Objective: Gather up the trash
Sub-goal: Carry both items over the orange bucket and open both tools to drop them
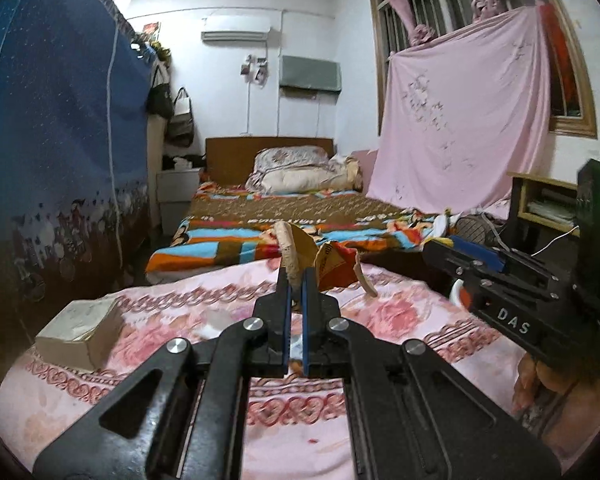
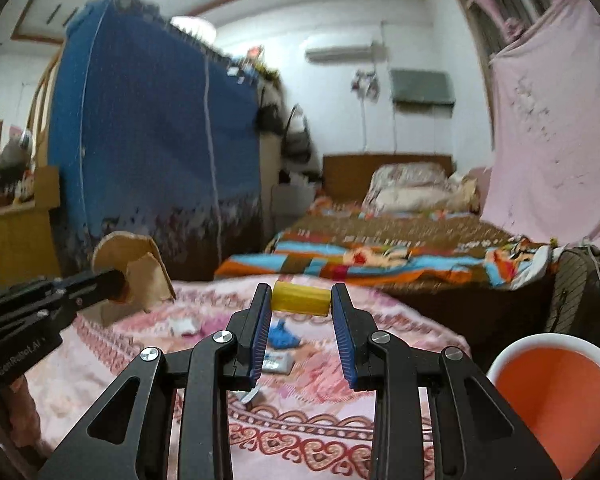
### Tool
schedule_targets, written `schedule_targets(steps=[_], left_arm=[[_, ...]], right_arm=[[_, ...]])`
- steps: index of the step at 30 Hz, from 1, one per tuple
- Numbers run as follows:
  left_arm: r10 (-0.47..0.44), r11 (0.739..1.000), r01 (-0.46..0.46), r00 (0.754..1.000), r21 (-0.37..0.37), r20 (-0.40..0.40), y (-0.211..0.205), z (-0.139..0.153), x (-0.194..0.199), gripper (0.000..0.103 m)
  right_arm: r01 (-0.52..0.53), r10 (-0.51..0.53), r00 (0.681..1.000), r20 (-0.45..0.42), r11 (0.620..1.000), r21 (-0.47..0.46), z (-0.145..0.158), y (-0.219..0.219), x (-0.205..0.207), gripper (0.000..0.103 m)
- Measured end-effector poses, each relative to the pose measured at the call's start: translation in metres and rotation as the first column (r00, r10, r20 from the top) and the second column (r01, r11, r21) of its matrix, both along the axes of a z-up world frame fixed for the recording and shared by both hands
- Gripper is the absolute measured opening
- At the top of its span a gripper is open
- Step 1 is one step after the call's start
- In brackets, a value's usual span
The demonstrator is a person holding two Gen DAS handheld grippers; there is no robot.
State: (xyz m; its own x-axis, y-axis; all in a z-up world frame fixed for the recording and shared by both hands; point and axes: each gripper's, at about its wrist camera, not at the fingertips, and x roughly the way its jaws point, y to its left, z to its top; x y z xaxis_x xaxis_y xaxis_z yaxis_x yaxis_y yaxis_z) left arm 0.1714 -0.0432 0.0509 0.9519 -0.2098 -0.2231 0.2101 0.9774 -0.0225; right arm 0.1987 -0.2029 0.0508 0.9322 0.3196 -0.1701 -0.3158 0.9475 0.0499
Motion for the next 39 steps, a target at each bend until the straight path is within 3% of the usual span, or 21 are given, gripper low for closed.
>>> schedule_targets(steps=[4,9,17,29,39], left_arm=[[-0.038,0.999,0.038,0.999,-0.011,0.023,-0.012,0.007,0.002,0.0],[-0.103,0.995,0.103,0.994,-0.009,0.041,-0.038,0.013,0.005,0.0],[-0.227,0.974,0.226,0.973,0.013,0.042,-0.086,0.021,0.01,0.0],[-0.367,0.93,0.366,0.929,-0.024,-0.052,-0.147,0.017,0.034,0.0],[-0.423,0.905,0.42,0.883,-0.061,-0.204,-0.194,0.001,0.056,0.0]], right_arm=[[0.044,-0.051,0.996,0.069,0.994,0.096,0.006,-0.025,-0.012,0.028],[0.093,-0.106,0.992,0.076,0.983,0.156,0.011,-0.051,-0.013,0.028],[0.233,-0.25,0.96,0.129,0.963,0.137,0.02,-0.085,-0.025,0.028],[0.388,-0.401,0.916,0.022,0.897,0.213,0.008,-0.152,-0.019,0.028],[0.463,-0.46,0.885,-0.071,0.852,0.246,-0.002,-0.177,-0.02,0.028]])
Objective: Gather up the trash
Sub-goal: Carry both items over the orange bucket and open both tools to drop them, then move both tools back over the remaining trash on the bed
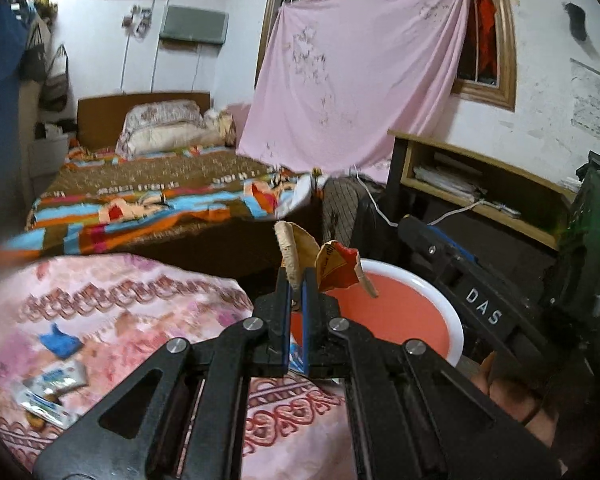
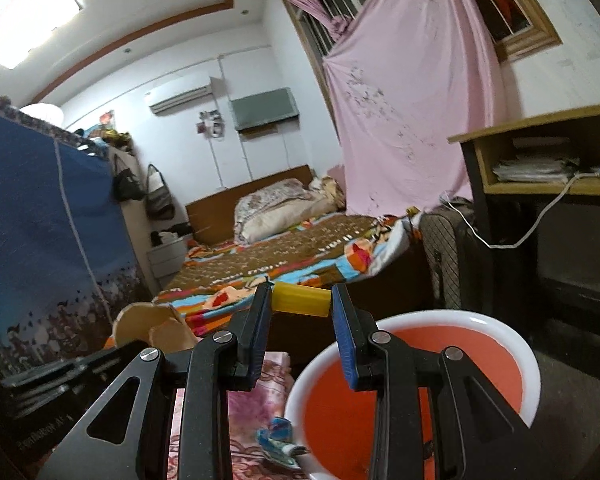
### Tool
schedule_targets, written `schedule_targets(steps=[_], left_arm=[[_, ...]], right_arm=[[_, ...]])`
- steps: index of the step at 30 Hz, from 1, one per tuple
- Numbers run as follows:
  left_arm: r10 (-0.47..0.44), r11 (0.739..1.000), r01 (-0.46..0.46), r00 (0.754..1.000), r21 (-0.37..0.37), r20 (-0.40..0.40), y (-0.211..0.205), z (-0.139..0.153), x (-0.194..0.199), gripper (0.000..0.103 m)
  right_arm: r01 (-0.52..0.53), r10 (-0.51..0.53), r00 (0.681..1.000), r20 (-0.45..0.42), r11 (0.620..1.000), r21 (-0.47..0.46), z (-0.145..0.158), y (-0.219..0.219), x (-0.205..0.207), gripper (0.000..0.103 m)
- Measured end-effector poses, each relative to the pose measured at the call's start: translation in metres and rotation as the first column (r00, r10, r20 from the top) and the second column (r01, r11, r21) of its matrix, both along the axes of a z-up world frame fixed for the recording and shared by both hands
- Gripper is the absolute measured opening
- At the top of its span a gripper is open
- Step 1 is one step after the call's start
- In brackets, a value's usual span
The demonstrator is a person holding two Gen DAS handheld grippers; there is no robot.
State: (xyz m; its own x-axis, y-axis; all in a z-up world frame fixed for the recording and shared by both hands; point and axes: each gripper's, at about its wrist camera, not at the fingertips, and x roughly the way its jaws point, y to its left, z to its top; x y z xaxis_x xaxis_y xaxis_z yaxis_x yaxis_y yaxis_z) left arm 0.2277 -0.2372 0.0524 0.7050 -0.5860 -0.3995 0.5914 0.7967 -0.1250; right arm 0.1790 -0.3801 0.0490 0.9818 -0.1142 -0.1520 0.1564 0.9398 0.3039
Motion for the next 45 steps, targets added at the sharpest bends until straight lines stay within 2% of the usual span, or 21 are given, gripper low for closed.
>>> schedule_targets(steps=[6,16,20,29,34,39,44,45], left_arm=[[-0.029,0.999,0.031,0.997,0.032,-0.073,-0.02,-0.012,0.006,0.0],[-0.058,0.998,0.064,0.98,0.024,-0.191,-0.038,-0.016,0.024,0.0],[-0.05,0.998,0.055,0.975,0.019,-0.217,-0.036,-0.018,0.029,0.002],[0.011,1.0,-0.016,0.98,-0.024,-0.197,-0.013,-0.013,0.029,0.016],[0.053,0.998,-0.059,0.986,-0.037,-0.157,-0.001,-0.008,0.026,0.028],[0.102,0.993,-0.108,0.988,-0.053,-0.113,0.016,-0.002,0.021,0.04],[0.157,0.984,-0.164,0.984,-0.07,-0.089,0.034,0.004,0.019,0.049],[0.168,0.982,-0.175,0.982,-0.072,-0.086,0.038,0.005,0.018,0.054]], right_arm=[[0.021,-0.019,0.998,-0.055,0.999,0.037,-0.005,-0.014,0.007,0.028],[0.06,-0.048,0.991,-0.124,0.994,0.089,-0.014,-0.026,0.01,0.029],[0.066,-0.052,0.989,-0.14,0.993,0.101,-0.016,-0.028,0.01,0.035],[0.06,-0.049,0.99,-0.131,0.995,0.08,-0.014,-0.023,0.01,0.047],[0.06,-0.053,0.992,-0.111,0.996,0.064,-0.011,-0.018,0.008,0.048],[0.06,-0.056,0.995,-0.078,0.997,0.048,-0.007,-0.013,0.006,0.065],[0.043,-0.043,0.998,-0.039,0.999,0.014,-0.002,-0.002,0.003,0.071],[0.038,-0.038,0.999,-0.03,0.999,0.007,-0.001,0.0,0.003,0.073]])
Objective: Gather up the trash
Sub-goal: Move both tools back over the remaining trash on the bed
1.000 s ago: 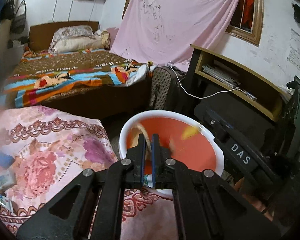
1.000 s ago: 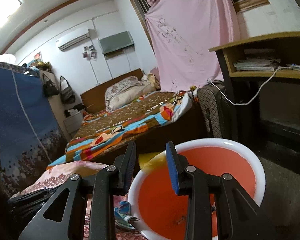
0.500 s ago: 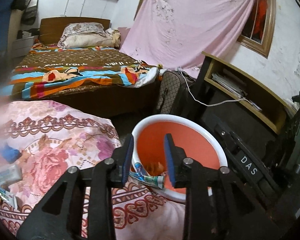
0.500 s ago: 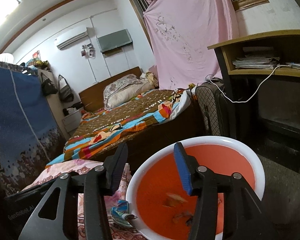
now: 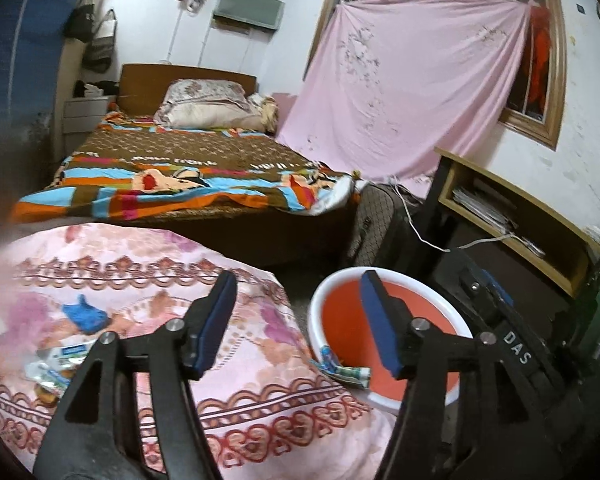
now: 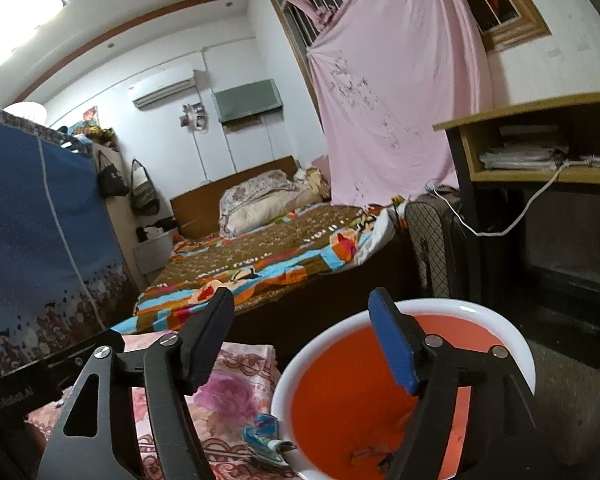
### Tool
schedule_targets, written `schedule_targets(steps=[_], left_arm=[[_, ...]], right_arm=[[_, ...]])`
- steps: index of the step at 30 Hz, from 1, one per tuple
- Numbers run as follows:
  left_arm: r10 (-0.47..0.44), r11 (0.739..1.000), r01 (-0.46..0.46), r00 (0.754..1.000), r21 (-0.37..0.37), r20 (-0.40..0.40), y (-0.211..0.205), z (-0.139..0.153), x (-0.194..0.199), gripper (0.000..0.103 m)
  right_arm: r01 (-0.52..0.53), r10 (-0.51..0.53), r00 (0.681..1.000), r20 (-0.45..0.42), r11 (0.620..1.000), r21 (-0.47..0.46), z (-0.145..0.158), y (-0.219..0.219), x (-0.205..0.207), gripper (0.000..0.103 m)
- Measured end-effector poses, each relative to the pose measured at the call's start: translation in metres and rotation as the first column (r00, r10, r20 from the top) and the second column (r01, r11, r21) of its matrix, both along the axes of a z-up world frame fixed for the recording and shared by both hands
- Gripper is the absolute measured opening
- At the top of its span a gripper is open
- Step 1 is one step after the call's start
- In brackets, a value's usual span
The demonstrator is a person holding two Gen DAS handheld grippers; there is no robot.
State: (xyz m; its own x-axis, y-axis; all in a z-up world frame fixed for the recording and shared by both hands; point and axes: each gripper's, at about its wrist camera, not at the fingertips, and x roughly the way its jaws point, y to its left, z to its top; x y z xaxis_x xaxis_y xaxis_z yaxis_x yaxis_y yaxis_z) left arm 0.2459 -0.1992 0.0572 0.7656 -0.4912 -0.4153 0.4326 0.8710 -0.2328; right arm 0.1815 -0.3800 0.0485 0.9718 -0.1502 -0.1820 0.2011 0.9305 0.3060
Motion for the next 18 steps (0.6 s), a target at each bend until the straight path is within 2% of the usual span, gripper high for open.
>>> schedule_targets(steps=[2,4,6,8,9,18], left_arm=[[0.041,0.999,-0.041,0.999,-0.006,0.014,0.011,0.001,-0.002,0.066],[0.083,0.997,-0.082,0.996,-0.014,0.033,0.02,0.002,-0.006,0.082],[0.131,0.991,-0.129,0.99,-0.033,0.059,0.031,0.001,-0.011,0.092],[0.185,0.982,-0.181,0.979,-0.056,0.088,0.044,0.0,-0.017,0.092],[0.198,0.98,-0.193,0.976,-0.056,0.094,0.047,0.0,-0.019,0.092],[0.301,0.953,-0.298,0.938,-0.048,0.171,0.082,0.002,-0.039,0.092]], right_arm=[[-0.01,0.01,1.0,0.015,1.0,-0.009,0.002,0.004,0.0,0.078],[-0.02,0.021,0.999,0.036,1.0,-0.016,0.004,0.007,-0.002,0.082],[-0.029,0.031,0.998,0.06,0.999,-0.026,0.006,0.012,-0.004,0.092],[-0.036,0.039,0.996,0.08,0.999,-0.036,0.008,0.015,-0.006,0.101],[-0.039,0.043,0.994,0.098,0.998,-0.044,0.009,0.018,-0.008,0.103],[-0.085,0.1,0.982,0.157,0.991,-0.103,0.016,0.043,-0.011,0.103]])
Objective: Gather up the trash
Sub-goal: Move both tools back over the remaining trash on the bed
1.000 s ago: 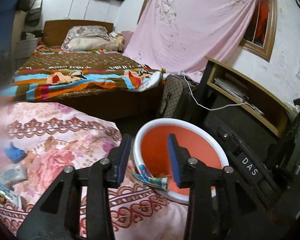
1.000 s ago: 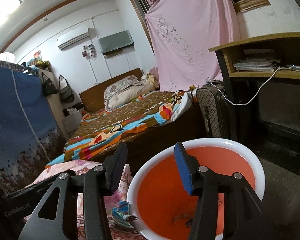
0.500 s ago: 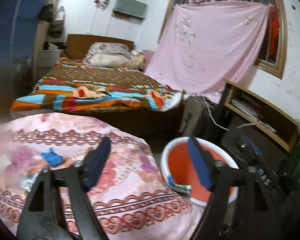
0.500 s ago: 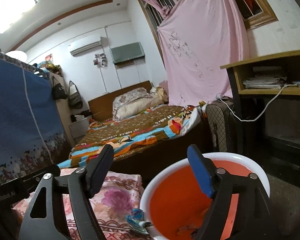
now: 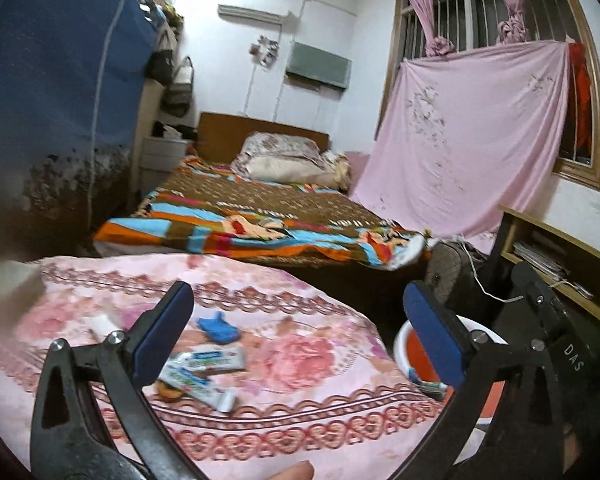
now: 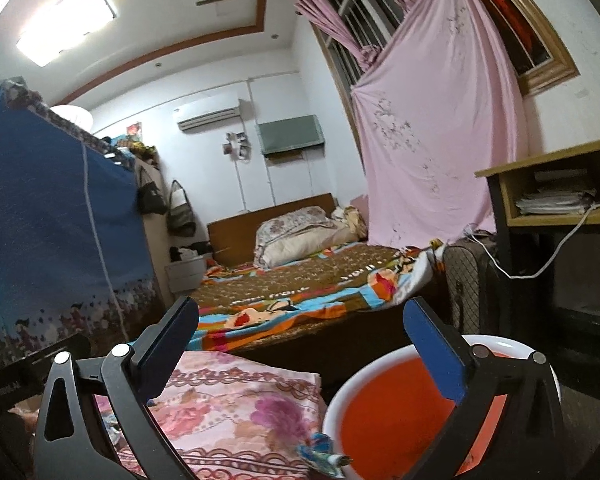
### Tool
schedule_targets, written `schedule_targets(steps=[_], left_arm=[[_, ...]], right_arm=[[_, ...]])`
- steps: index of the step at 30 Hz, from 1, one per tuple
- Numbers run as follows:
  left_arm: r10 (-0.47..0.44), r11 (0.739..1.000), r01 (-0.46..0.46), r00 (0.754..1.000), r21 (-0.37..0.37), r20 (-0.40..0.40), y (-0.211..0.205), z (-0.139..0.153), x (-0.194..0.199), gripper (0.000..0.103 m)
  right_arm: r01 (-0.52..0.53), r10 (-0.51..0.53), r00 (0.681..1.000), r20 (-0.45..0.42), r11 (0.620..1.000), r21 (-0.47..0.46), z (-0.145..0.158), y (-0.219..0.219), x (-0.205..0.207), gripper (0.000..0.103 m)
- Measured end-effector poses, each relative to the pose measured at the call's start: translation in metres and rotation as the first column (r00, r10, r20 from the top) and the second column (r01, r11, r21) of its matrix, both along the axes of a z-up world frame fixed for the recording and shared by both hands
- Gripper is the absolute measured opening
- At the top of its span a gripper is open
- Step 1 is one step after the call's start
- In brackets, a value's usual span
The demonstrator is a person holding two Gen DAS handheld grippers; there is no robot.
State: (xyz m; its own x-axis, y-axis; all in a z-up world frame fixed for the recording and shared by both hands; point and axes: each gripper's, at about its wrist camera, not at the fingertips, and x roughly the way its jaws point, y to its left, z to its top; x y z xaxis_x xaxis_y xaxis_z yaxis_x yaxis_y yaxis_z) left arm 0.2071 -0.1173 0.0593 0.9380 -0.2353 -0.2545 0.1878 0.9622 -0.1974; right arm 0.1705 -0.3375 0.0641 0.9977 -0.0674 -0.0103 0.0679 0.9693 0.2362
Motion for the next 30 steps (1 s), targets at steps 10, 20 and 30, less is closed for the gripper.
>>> schedule_targets(steps=[10,20,30], left_arm=[[0.127,0.991,-0.129,0.988,0.019,0.092,0.052,0.007,-0.028,0.092],[0.229,0.97,-0.238,0.963,0.048,0.143,0.103,0.006,-0.046,0.092],[0.265,0.955,-0.281,0.953,0.097,0.148,0.13,-0.002,-0.048,0.092]], right_arm=[[-0.1,0.108,0.991,0.077,0.99,-0.101,0.007,0.048,-0.009,0.103],[-0.21,0.227,0.97,0.088,0.963,-0.167,0.011,0.094,-0.012,0.103],[-0.294,0.312,0.949,0.049,0.93,-0.22,0.007,0.132,0.003,0.103]])
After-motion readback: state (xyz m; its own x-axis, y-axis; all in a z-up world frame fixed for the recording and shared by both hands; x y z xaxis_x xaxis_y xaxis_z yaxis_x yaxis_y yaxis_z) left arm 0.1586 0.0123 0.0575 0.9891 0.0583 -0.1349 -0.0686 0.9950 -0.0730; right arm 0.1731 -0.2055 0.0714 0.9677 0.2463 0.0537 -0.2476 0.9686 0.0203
